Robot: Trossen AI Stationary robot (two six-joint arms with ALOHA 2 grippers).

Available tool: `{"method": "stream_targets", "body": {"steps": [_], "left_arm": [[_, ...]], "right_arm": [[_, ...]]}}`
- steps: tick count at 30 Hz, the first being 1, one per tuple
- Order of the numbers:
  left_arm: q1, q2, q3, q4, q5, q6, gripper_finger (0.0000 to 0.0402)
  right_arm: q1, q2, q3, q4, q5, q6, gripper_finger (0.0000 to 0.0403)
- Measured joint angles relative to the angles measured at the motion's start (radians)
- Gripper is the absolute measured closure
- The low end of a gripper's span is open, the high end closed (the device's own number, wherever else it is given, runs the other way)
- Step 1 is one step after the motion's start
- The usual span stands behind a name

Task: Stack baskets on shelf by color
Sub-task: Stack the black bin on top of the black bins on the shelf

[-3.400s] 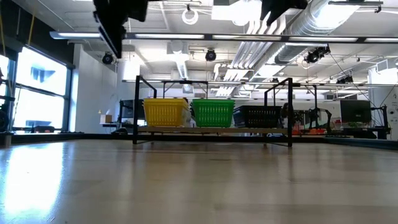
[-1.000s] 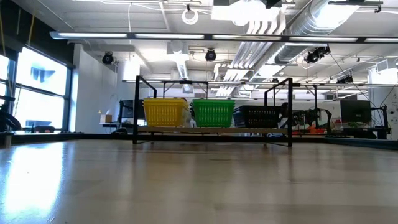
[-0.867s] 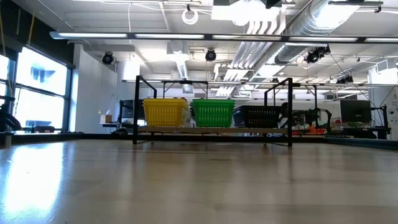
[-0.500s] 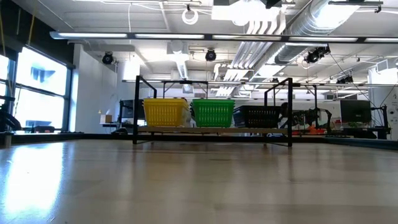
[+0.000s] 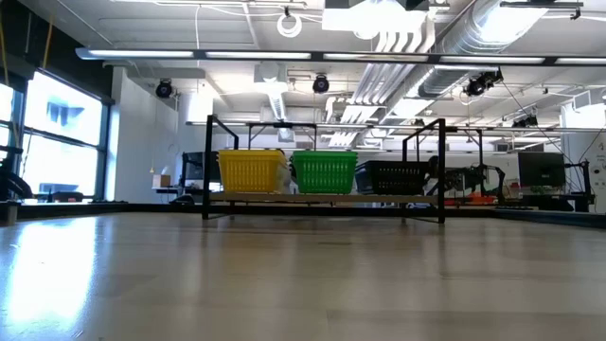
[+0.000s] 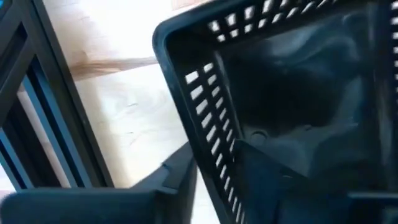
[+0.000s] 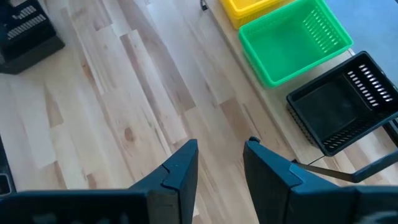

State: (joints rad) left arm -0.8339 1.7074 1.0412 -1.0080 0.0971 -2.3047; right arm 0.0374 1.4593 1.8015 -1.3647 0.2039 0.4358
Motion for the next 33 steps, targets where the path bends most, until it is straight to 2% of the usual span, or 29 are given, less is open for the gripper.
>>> {"method": "stream_targets", "body": {"steps": [7,14,21,33], "left_arm": [[0.02,-0.001,0.0,0.01,0.002,0.006,0.0393],[0.074,-0.023,0.011,0.017,-0.038,0.032,0.0397],[0.165,-0.077,0.03,0.011,-0.157,0.101,0.0398],[0.402,-0.116,0.03,0.041,-0.225,0.398,0.0399]], "right_arm": [[0.045,0.0,0.0,0.0,0.0,-0.011,0.0288],[0.105,0.001,0.0,0.008,-0.003,-0.009,0.0288],[0.174,0.031,-0.001,0.078,-0.003,-0.078,0.0288],[0.284,0.158,-0.001,0.193,-0.008,-0.346,0.0288]]}}
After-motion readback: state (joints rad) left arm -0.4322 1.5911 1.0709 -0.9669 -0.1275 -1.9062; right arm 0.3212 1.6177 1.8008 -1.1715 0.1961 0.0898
